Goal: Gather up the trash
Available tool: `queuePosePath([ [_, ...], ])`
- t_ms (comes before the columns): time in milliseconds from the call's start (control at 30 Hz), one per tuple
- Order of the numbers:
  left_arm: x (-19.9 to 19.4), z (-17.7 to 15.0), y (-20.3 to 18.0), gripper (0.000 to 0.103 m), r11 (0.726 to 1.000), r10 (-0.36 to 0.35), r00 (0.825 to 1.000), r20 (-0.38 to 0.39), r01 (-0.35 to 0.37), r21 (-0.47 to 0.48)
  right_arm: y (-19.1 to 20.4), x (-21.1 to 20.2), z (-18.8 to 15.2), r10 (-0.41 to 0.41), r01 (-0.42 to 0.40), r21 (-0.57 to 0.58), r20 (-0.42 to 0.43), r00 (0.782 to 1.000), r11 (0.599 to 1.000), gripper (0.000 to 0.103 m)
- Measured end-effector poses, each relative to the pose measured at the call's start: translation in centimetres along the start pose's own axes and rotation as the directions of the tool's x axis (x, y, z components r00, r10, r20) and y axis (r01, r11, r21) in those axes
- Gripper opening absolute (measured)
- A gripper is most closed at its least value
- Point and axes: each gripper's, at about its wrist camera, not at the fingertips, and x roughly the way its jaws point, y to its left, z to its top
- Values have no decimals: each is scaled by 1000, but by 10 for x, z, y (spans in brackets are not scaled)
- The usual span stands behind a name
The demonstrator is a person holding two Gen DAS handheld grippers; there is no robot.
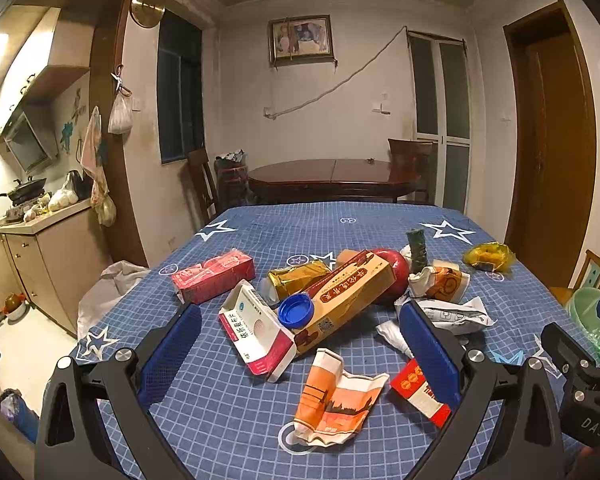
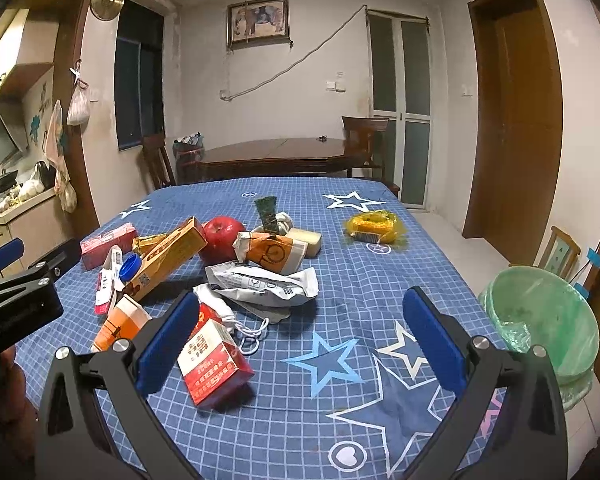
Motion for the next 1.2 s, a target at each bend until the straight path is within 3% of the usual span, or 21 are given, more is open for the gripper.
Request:
queuePosePath([
  [367,9,-4,1,99,1000,22,999,-44,-22,5,1,2,-7,0,0,-11,-11,1000,1000,98],
  [1200,16,-3,-1,99,998,49,997,-60,-47,38,2,5,-10,-4,4,-23,-17,1000,1000,98],
])
